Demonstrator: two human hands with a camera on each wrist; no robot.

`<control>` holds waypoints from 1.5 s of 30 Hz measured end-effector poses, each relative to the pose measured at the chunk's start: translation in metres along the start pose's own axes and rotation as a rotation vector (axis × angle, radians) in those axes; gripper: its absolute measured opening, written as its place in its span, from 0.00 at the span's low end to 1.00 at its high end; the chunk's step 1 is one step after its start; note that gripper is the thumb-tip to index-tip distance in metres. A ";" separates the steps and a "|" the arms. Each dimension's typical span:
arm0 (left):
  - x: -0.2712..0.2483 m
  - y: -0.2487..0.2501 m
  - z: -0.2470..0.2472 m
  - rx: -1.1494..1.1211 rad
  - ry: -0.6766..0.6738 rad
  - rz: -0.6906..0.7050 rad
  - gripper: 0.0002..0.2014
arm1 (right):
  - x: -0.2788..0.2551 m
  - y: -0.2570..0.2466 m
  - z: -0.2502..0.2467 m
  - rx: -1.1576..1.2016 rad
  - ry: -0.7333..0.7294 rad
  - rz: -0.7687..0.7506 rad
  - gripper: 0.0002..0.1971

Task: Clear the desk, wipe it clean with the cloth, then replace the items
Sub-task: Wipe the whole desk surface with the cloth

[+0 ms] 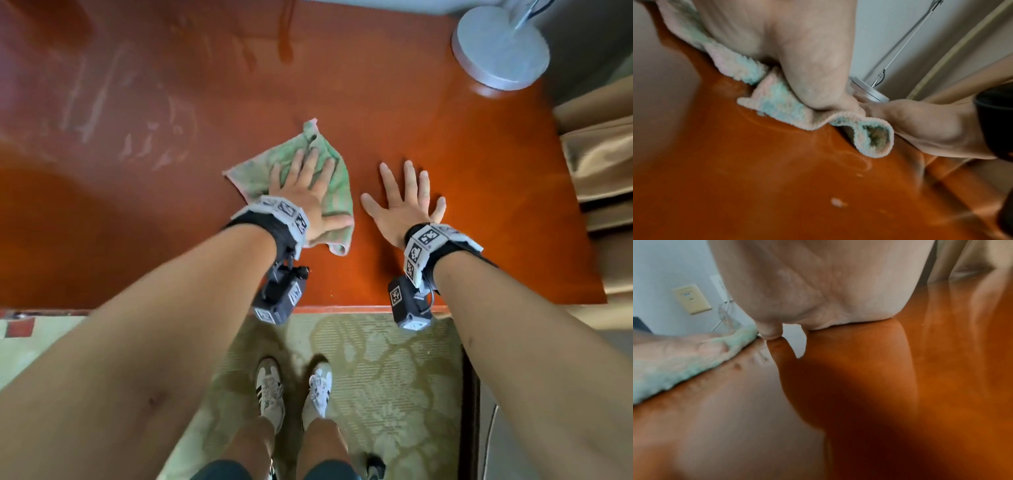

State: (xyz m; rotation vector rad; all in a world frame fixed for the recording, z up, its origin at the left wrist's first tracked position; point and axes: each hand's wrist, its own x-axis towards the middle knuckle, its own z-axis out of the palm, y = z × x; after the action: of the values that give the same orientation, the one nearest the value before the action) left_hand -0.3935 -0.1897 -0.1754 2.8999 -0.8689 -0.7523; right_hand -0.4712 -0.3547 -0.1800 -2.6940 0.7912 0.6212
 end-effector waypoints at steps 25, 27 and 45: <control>-0.069 0.069 0.053 -0.079 0.048 -0.021 0.53 | -0.008 0.015 0.003 -0.043 0.018 -0.112 0.32; -0.078 0.048 0.051 -0.094 0.026 -0.069 0.54 | -0.010 0.015 0.004 -0.037 0.008 -0.108 0.32; -0.112 0.043 0.057 -0.138 0.001 -0.334 0.55 | -0.052 -0.016 0.021 -0.007 0.046 -0.308 0.33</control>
State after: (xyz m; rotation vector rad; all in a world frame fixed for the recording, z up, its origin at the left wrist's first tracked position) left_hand -0.5227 -0.1607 -0.1696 2.9508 -0.3162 -0.7919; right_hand -0.5088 -0.3106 -0.1716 -2.7646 0.3707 0.4899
